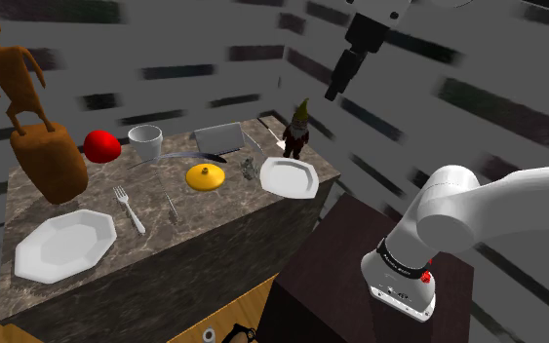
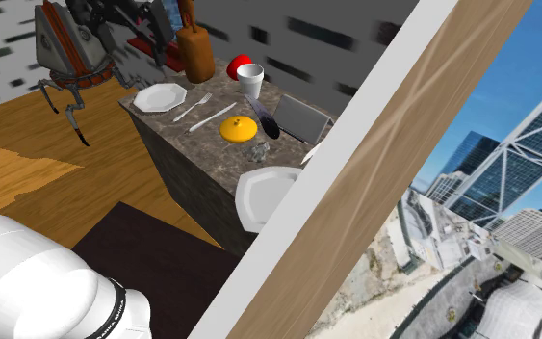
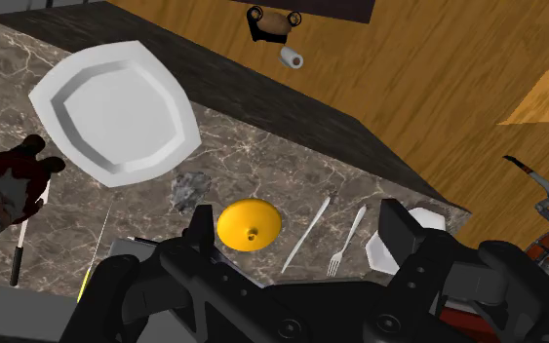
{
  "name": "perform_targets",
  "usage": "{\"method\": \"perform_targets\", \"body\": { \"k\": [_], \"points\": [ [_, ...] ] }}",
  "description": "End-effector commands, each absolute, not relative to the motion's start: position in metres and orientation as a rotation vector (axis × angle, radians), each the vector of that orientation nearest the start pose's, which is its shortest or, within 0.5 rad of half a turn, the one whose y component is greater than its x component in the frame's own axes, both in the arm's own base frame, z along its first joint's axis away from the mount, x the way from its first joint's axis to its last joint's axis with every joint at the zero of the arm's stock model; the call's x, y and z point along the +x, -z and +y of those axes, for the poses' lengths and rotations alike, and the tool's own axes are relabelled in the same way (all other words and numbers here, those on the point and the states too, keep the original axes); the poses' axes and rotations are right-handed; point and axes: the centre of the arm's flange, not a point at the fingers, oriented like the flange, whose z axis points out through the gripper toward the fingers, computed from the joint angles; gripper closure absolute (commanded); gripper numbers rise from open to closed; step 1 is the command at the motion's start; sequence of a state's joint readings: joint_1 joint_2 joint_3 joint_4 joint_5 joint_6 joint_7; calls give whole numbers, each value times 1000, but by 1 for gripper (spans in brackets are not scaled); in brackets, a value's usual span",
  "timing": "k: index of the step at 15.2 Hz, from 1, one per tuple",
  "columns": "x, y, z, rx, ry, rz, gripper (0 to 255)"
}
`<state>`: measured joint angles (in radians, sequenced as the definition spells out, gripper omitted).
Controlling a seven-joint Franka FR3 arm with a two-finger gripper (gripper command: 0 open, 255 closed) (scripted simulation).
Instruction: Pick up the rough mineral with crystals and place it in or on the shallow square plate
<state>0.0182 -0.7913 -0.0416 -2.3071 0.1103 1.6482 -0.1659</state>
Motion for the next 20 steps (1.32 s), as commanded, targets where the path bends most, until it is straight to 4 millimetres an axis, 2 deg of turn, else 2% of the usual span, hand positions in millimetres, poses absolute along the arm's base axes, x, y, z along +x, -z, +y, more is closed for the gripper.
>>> {"method": "perform_targets", "body": {
  "k": [1, 20],
  "points": [
    [314, -624, -1, -2998, 217, -228, 0],
    [503, -442, -45, -2968, 1, -185, 0]
  ]
}}
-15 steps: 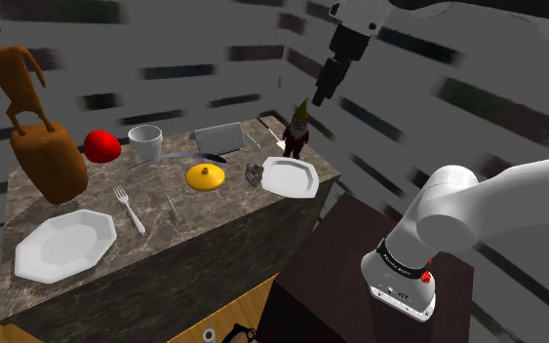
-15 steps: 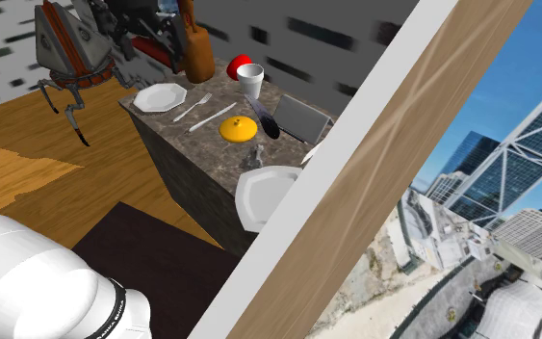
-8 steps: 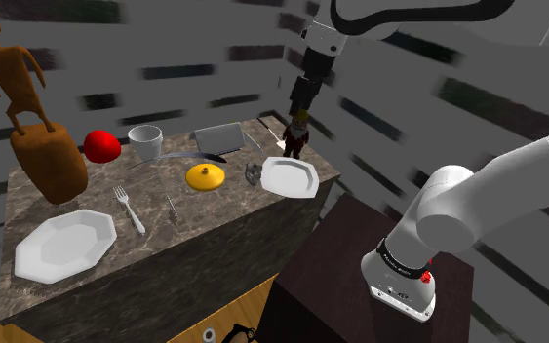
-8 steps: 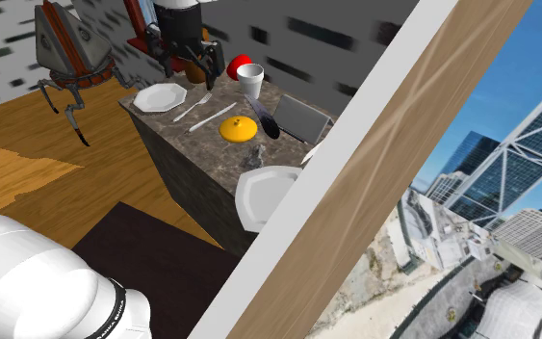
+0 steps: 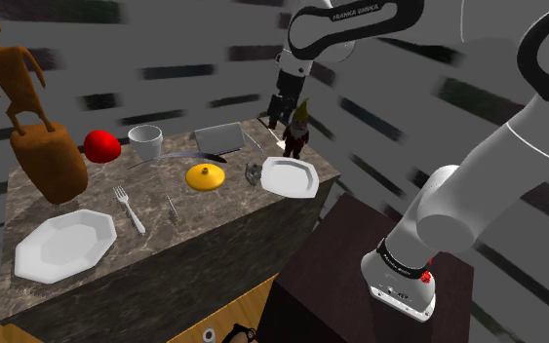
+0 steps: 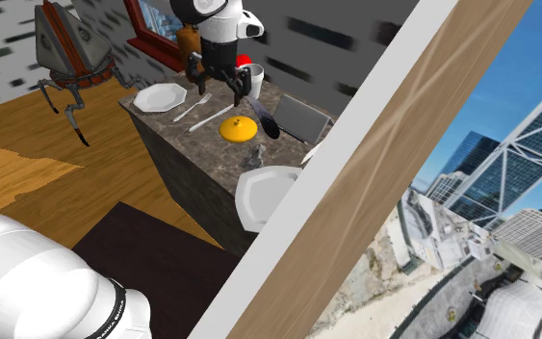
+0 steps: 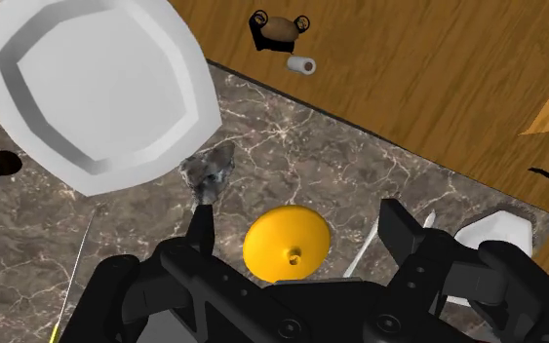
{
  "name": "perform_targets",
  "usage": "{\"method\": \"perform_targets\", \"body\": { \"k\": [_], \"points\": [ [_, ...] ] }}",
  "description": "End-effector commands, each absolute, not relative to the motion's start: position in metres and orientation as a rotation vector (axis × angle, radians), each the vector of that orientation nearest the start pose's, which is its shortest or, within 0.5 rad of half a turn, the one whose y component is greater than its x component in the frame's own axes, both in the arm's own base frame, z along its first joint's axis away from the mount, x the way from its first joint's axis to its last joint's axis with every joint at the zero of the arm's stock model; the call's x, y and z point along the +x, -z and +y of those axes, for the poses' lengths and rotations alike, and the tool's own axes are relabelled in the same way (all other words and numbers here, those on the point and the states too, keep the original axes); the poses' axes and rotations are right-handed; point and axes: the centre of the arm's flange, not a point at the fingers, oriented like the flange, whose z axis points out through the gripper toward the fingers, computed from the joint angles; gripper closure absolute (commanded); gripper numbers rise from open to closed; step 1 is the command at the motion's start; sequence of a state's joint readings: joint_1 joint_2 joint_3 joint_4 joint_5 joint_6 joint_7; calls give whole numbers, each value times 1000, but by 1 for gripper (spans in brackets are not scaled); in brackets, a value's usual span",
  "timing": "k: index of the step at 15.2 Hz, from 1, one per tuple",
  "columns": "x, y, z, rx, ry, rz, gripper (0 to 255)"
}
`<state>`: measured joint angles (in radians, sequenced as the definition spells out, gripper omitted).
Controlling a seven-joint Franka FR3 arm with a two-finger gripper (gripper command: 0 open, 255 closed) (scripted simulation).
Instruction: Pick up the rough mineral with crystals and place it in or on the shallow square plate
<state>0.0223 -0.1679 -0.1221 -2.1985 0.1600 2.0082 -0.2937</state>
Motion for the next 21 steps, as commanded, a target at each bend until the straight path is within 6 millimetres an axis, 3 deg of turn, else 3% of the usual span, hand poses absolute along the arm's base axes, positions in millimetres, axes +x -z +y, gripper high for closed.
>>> {"method": "perform_targets", "body": {
  "k": [1, 21],
  "points": [
    [513, -432, -47, -2966, -10, -183, 0],
    [679, -211, -89, -2918, -230, -138, 0]
  ]
}}
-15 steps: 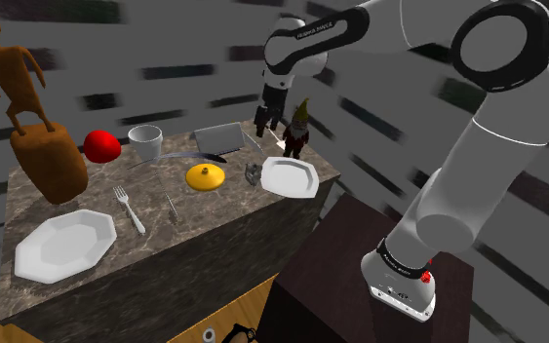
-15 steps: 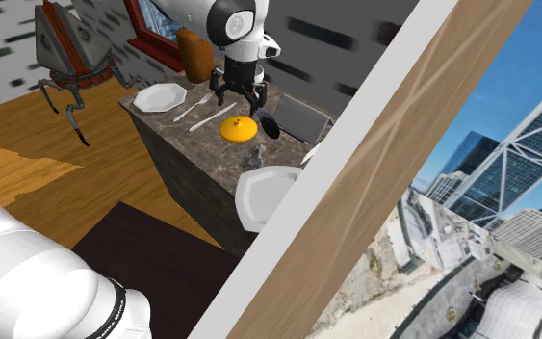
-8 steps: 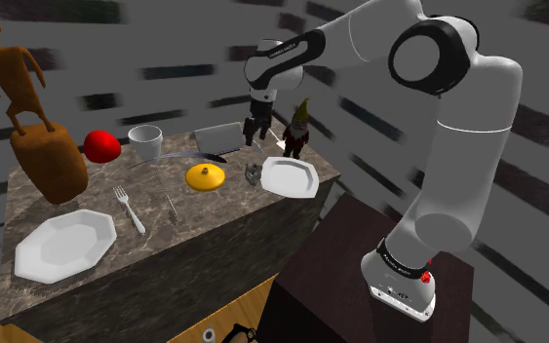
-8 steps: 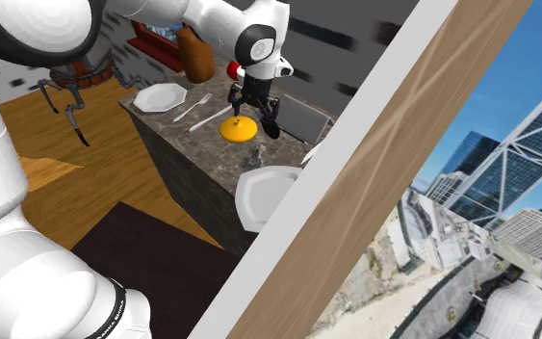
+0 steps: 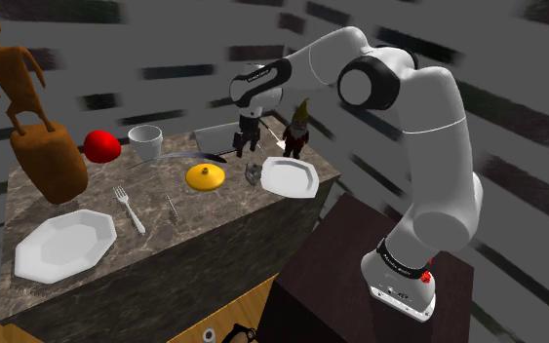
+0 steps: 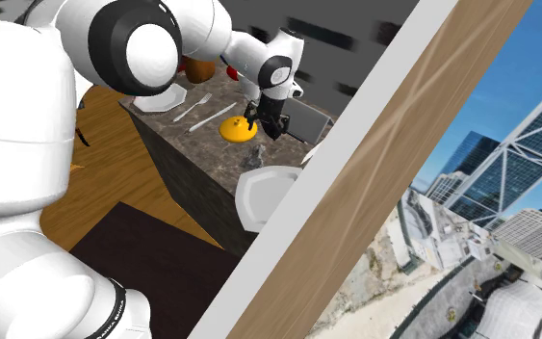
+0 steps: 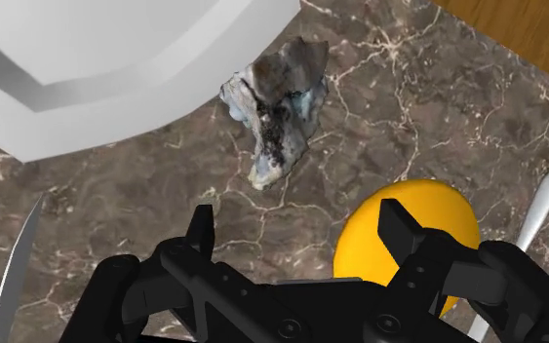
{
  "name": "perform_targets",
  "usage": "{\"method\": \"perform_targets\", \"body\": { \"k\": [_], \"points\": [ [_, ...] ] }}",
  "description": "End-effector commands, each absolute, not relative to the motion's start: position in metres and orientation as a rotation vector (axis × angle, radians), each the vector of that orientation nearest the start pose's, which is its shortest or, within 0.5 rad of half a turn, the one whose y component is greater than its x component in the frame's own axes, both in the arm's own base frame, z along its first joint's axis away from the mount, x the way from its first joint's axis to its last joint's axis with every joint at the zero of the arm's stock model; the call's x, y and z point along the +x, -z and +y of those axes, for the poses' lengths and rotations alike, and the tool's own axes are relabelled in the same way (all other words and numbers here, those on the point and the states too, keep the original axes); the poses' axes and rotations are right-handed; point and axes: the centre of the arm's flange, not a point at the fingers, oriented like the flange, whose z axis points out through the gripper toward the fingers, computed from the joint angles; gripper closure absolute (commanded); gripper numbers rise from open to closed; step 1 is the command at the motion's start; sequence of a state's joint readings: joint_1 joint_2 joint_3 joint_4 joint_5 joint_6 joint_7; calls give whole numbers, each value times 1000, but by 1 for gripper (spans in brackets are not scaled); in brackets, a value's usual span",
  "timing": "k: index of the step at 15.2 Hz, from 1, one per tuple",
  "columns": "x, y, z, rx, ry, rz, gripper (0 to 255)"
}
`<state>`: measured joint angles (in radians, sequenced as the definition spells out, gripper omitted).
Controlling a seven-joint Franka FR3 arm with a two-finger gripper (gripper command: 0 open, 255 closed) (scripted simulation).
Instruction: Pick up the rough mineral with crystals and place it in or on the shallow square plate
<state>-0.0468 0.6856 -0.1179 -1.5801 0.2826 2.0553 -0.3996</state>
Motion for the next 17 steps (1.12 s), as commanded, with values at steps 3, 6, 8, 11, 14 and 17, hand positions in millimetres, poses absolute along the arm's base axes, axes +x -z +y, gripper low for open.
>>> {"method": "perform_targets", "body": {
  "k": [3, 6, 8, 11, 14, 17],
  "points": [
    [696, -184, -94, -2912, -255, -133, 0],
    [693, -169, -90, -2912, -255, -133, 0],
    [691, -158, -88, -2912, -255, -133, 0],
    [688, -145, -86, -2912, -255, -133, 0],
    [688, -145, -86, -2912, -255, -133, 0],
    [688, -145, -86, -2912, -255, -133, 0]
  ]
}}
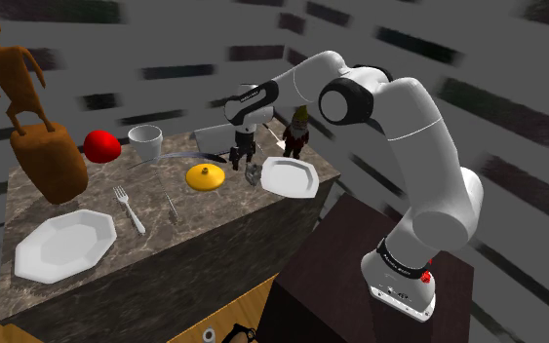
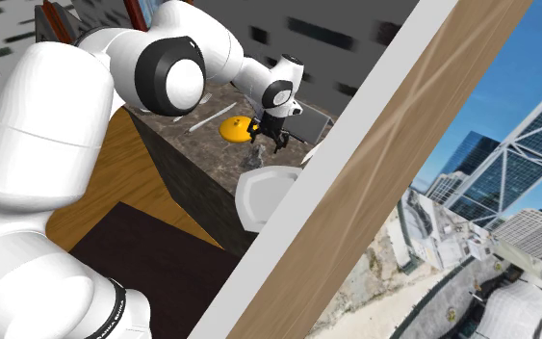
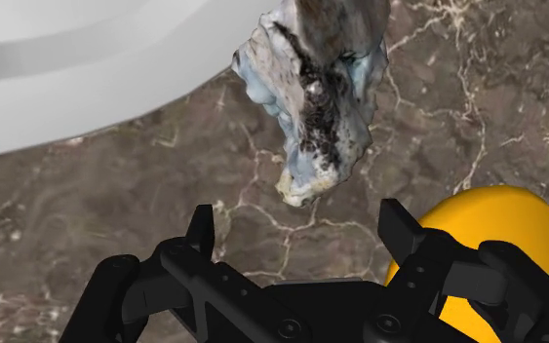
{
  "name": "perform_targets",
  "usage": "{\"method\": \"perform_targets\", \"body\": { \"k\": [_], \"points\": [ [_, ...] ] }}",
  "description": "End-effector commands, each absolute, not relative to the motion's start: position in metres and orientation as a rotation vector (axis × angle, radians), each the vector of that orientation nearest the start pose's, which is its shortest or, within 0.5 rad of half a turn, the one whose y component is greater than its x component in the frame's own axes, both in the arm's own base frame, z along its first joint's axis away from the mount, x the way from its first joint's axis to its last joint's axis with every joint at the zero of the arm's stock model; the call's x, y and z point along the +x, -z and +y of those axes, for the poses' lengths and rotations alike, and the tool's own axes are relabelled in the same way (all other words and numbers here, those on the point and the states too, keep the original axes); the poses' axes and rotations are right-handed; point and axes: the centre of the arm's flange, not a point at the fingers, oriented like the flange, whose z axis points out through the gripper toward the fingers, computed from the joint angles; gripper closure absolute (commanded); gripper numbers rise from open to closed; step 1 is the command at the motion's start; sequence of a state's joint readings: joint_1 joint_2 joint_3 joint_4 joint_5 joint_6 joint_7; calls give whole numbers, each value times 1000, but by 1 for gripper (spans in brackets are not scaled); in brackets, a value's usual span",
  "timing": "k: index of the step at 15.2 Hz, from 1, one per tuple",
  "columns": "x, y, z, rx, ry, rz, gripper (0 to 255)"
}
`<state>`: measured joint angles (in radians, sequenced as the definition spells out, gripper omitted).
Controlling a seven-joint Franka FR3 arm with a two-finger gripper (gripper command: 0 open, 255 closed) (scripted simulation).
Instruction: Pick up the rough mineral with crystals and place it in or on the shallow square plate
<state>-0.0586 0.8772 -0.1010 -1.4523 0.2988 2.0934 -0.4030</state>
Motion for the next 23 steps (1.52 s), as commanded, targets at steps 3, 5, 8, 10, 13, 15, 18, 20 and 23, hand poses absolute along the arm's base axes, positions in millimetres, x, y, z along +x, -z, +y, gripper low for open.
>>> {"method": "perform_targets", "body": {
  "k": [3, 5, 8, 10, 13, 15, 18, 20, 23],
  "points": [
    [688, -145, -86, -2912, -255, -133, 255],
    [688, -145, -86, -2912, -255, -133, 255],
    [688, -145, -86, -2912, -255, -133, 255],
    [688, -145, -86, -2912, -255, -133, 255],
    [676, -158, -75, -2971, -221, -137, 0],
    [650, -180, -53, -3088, -148, -146, 0],
    [622, -199, -28, -3206, -67, -156, 0],
    [622, -188, -29, -3206, -67, -156, 0],
    [621, -172, -30, -3206, -67, -156, 0]
  ]
}}
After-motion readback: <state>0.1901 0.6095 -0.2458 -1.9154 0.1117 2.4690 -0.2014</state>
